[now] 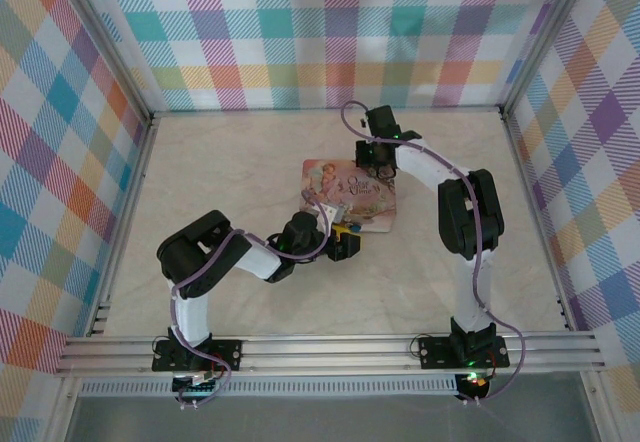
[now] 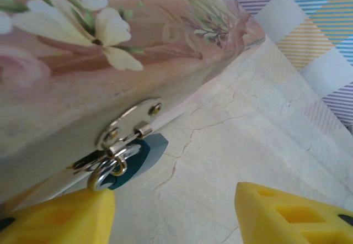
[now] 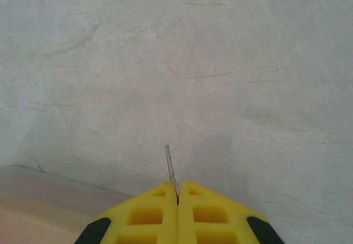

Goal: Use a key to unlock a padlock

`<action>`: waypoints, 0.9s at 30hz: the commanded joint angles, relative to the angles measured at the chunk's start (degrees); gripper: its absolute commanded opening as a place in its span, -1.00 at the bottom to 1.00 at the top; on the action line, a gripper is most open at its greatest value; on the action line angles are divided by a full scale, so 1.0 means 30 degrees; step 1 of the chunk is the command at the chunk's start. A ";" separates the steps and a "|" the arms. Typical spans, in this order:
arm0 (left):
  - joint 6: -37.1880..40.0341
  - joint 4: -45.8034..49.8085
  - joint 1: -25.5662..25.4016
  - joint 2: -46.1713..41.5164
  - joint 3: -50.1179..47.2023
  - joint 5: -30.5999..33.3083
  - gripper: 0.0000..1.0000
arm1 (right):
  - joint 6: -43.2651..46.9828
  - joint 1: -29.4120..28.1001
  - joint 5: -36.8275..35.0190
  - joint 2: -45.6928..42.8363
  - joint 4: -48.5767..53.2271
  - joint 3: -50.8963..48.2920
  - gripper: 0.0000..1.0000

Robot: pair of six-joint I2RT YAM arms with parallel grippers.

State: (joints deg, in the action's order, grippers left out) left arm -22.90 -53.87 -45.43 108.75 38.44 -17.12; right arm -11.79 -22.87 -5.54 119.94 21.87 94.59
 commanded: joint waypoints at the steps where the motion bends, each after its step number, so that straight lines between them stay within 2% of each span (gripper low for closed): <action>1: -0.0116 -0.1287 0.0324 -0.0522 0.0789 -0.0568 0.23 | -0.0288 -0.0623 0.0851 -0.0140 0.2368 -0.0729 -1.00; 14: -0.1118 -0.1175 0.0349 0.1090 0.1521 0.1020 0.50 | -0.0169 -0.0637 0.0618 -0.0836 0.2260 -0.1153 -1.00; 19: -0.1751 -0.1864 0.0481 0.1462 0.0976 0.1939 0.52 | -0.0162 -0.0637 0.0647 -0.1220 0.2357 -0.1117 -1.00; 27: -0.1913 -0.2610 0.1822 0.0332 -0.0771 0.1574 0.55 | -0.0112 -0.0659 0.0353 -0.1306 0.2313 -0.1495 -1.00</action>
State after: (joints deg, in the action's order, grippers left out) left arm -29.02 -59.59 -43.66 111.72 37.58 -17.56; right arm -12.16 -22.96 -7.11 117.67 21.63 92.12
